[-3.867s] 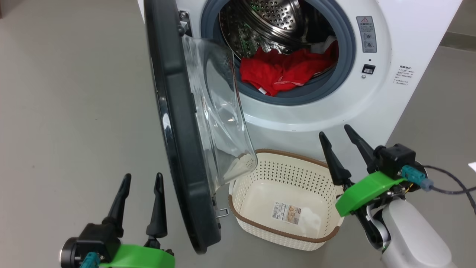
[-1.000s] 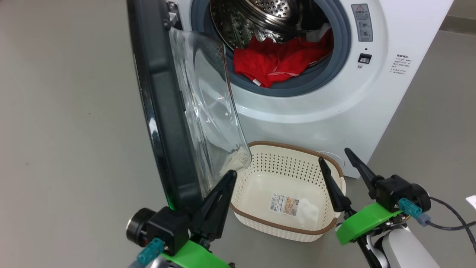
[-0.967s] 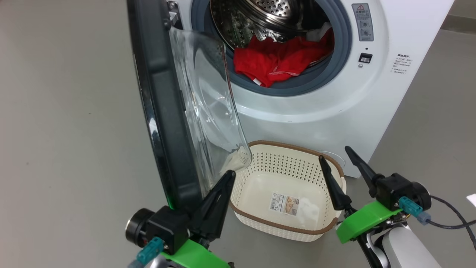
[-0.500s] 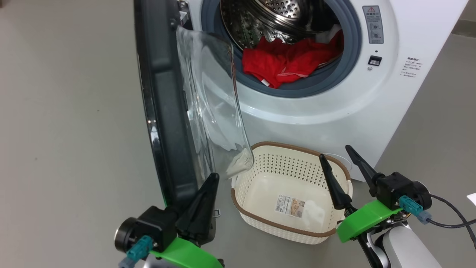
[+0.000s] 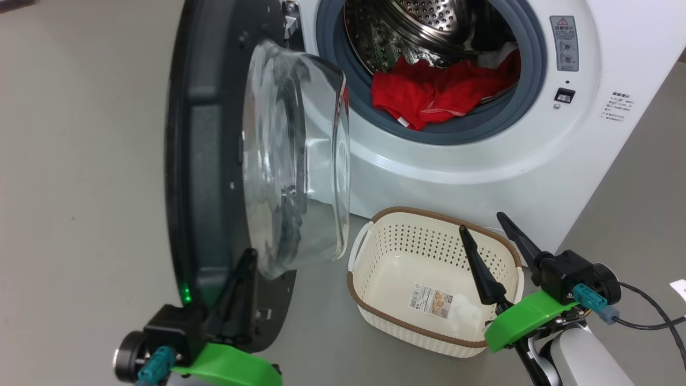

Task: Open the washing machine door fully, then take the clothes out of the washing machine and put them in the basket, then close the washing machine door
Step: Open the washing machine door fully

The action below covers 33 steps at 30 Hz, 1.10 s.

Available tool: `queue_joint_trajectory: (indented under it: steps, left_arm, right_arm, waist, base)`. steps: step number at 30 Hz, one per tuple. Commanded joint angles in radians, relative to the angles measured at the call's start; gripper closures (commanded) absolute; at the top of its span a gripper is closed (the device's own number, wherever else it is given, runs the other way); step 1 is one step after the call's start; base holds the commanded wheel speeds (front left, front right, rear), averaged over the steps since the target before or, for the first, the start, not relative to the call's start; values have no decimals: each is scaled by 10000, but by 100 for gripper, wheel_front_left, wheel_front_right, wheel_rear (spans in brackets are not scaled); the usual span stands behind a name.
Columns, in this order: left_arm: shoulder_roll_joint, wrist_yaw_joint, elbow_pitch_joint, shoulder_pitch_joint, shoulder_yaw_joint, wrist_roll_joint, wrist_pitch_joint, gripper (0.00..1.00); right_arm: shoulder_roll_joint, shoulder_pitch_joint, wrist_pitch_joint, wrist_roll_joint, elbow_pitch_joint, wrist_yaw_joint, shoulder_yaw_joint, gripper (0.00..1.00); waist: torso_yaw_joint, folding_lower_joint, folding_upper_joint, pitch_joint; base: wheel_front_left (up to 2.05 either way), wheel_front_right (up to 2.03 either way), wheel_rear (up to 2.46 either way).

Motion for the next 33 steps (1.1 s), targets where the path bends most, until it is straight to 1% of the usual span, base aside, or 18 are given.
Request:
queue_joint_trajectory:
  steps: [1,4,11,19,26,33]
  left_arm:
    - [260,262,-216,-41,587,174,-54,100]
    - [358,487,-192,13,842,182,-52,100]
    - [284,1001,-151,58,1649,-292,-149,100]
    - [648,1422,153,-175,2397,-328,-240,100]
    - [838,1578,717,-557,3144,-723,-513,100]
    - [973,1462,1520,-1059,3581,-1039,-1055,100]
  right_arm:
    - [43,-104,-67,-121,-206,48,239,0]
    - [43,-101,-67,-145,-216,48,260,0]
    - [43,-113,-67,-224,-150,48,287,0]
    - [43,-73,-67,-296,-121,48,351,0]
    - [43,-141,-67,-414,-92,48,334,0]
    - [43,-141,-67,-581,-95,48,252,0]
  waist:
    - [19,0,0,8]
    - [11,0,0,46]
    - [-89,0,0,171]
    - [-260,0,0,364]
    - [-359,0,0,584]
    - [-373,0,0,730]
  base:
    - [0,0,0]
    - [0,0,0]
    - [0,0,0]
    - [0,0,0]
    - [0,0,0]
    - [0,0,0]
